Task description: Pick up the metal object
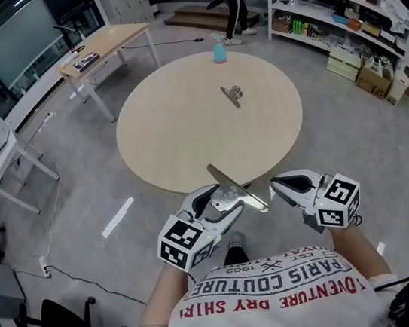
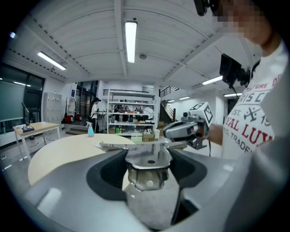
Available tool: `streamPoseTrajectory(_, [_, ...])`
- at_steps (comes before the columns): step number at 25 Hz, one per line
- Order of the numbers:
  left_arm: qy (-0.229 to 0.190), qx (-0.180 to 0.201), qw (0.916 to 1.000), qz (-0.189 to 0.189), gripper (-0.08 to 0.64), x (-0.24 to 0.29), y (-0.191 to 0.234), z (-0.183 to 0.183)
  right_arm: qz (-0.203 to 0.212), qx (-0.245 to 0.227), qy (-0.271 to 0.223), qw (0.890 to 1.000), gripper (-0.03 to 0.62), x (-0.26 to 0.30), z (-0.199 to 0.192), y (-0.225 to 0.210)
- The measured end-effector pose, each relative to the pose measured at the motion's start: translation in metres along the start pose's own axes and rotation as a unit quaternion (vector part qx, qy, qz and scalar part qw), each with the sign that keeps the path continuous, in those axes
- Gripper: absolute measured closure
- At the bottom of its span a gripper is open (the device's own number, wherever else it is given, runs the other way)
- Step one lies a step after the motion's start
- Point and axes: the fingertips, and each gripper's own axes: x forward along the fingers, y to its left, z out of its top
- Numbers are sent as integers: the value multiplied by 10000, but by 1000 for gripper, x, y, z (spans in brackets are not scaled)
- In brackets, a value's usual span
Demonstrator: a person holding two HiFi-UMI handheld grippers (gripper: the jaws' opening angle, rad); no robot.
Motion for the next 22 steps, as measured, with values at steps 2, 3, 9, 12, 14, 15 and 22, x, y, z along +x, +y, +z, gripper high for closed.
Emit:
streamPoseTrajectory(2, [-2,28,10000,11,275,1,1,1,-7,-11,-23,10000,591,0,0,-1])
streamPoseTrajectory(3, [-4,46,10000,12,275,2,1,2,0,-4,-35,10000,591,0,1,-2])
streamPoseTrajectory(9, [-27,48,10000,20,275,8,7,8,3,2,-26,10000,591,1,3,-10])
streamPoseTrajectory(12, [-35,36,10000,-18,275,12,8,10,-7,12,16,10000,591,0,1,-14])
streamPoseTrajectory(14, [-15,32,10000,-22,275,15,9,10,-10,30,16,10000,591,1,0,-18])
streamPoseTrajectory(15, [-4,30,10000,-26,275,16,10,10,-7,41,16,10000,591,2,1,-19])
streamPoseTrajectory(22, [23,19,10000,-43,275,22,13,6,35,78,44,10000,592,6,-4,-24])
